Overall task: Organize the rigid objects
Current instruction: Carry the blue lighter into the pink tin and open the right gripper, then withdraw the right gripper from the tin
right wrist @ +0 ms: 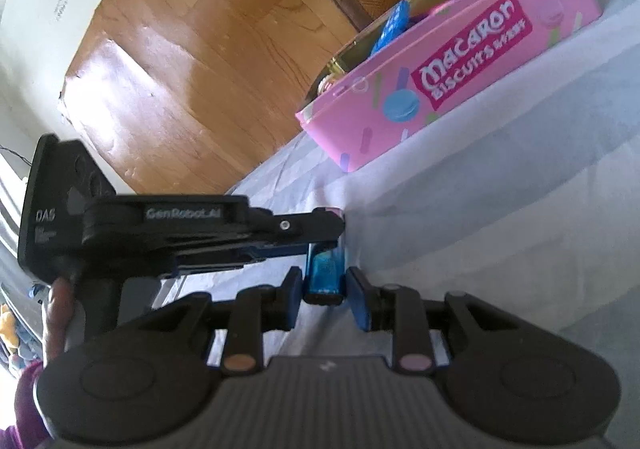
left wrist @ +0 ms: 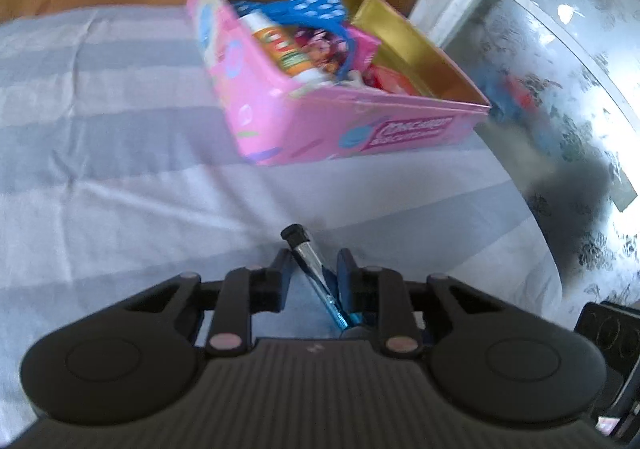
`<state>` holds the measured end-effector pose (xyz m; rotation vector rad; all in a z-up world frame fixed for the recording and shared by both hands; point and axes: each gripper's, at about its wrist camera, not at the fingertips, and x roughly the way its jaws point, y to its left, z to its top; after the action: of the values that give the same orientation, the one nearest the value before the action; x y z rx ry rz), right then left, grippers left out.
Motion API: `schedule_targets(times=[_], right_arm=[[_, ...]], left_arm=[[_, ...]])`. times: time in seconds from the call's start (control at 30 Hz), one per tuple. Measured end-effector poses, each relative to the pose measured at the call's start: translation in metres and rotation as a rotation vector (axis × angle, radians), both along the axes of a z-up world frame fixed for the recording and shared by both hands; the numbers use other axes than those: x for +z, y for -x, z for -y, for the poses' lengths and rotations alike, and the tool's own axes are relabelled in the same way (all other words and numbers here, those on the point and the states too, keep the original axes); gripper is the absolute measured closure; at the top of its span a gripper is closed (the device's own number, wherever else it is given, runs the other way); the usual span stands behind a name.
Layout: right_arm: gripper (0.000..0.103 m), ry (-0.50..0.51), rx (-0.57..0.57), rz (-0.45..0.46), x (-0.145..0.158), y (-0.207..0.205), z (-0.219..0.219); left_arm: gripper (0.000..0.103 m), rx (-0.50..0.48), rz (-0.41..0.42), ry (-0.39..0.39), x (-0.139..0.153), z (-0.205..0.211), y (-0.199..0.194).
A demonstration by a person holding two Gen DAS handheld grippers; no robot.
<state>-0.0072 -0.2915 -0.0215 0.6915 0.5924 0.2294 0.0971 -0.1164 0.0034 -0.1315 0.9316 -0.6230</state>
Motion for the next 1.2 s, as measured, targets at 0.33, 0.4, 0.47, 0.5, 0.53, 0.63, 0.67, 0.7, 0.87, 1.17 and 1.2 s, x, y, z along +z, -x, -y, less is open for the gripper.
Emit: schedule_targets(times=[0.33,0.4,0.47,0.5,0.53,0.63,0.67,0.7,0.87,1.17,1.2], right_arm=[[0.078,0.188,-0.143,0.21,0.052,-0.016,0.037],[0.078,0.228,-0.19,0.234,0.06,-0.034,0.049],[0.078,0.239,-0.225,0.239,0.064,-0.057,0.063],[0.078,0.25,-0.242,0.234,0.065,-0.071,0.071],[0.078,0.263,-0.255,0.228,0.066,-0.082,0.077],[0.076,0.324,-0.292,0.203,0.063,-0.119,0.087],[0.076,0.358,-0.308,0.197,0.06,-0.131,0.088],[0.079,0.383,-0.315,0.19,0.056,-0.139,0.09],[0.069,0.442,-0.296,0.249,0.048,-0.123,0.081],[0.067,0.352,-0.317,0.312,0.057,-0.039,0.051],[0.067,0.339,-0.319,0.312,0.058,-0.031,0.048]], left_arm=[[0.077,-0.121,0.224,0.002,0.07,0.077,-0.04],[0.077,-0.129,0.26,0.003,0.075,0.094,-0.058],[0.076,-0.133,0.271,0.001,0.074,0.113,-0.078],[0.076,-0.13,0.266,0.0,0.072,0.12,-0.089],[0.076,-0.124,0.262,-0.004,0.069,0.127,-0.099],[0.059,-0.108,0.271,-0.074,0.057,0.146,-0.123],[0.054,-0.08,0.281,-0.109,0.053,0.149,-0.128],[0.053,-0.058,0.287,-0.122,0.052,0.149,-0.129],[0.051,-0.011,0.324,-0.099,0.062,0.121,-0.109],[0.021,0.109,0.485,-0.178,0.084,0.065,-0.022],[0.018,0.113,0.501,-0.198,0.082,0.062,-0.012]])
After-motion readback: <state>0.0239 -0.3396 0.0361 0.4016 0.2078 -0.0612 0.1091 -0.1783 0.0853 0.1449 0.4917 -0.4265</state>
